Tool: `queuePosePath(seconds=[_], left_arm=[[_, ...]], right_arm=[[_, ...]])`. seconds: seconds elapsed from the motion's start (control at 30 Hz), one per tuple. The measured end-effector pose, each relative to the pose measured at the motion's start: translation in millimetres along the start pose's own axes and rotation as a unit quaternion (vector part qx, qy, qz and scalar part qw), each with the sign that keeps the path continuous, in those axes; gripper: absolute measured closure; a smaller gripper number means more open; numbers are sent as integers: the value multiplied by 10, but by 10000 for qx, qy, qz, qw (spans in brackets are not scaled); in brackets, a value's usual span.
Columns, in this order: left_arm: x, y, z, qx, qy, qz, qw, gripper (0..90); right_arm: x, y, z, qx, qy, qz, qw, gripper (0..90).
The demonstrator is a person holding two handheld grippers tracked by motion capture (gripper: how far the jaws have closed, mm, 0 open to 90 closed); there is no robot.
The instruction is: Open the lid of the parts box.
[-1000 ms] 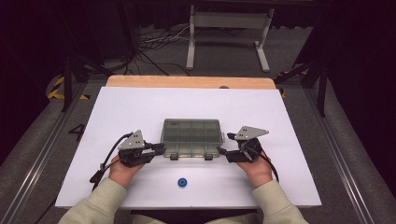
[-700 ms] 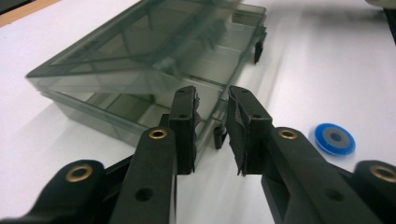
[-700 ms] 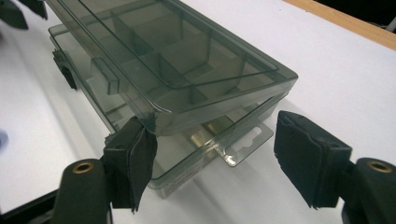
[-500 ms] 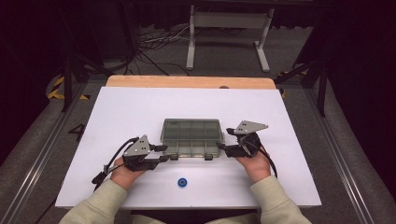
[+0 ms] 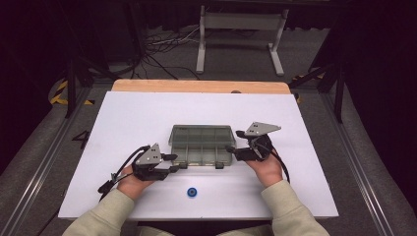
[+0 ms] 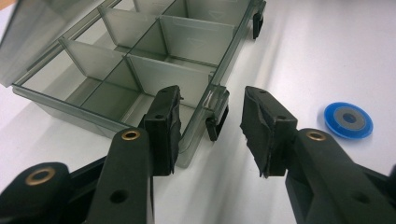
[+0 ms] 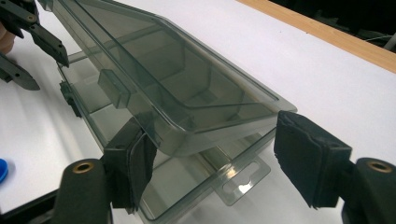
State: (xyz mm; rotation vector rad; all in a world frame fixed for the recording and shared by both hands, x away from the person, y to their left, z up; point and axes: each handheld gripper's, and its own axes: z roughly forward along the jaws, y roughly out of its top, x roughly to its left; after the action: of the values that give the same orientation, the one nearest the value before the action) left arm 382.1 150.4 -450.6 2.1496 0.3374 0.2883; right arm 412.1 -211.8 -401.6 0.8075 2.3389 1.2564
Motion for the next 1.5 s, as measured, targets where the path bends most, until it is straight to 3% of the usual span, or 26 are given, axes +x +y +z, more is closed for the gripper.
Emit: queuePosePath(seconds=[0.33,0.87,1.5], left_arm=[[7,-5,-7,7,26,-28,10000,572],[5,-10,-3,-5,-73,-78,9999,555],[14,-17,2,-51,-151,-102,9998,535]], right_arm=[[-98,136,-4,-81,-17,-8,10000,335],[-308,393,83,-169,-10,-11,9999,502],[-505,459,273,-406,-179,164,9989,601]])
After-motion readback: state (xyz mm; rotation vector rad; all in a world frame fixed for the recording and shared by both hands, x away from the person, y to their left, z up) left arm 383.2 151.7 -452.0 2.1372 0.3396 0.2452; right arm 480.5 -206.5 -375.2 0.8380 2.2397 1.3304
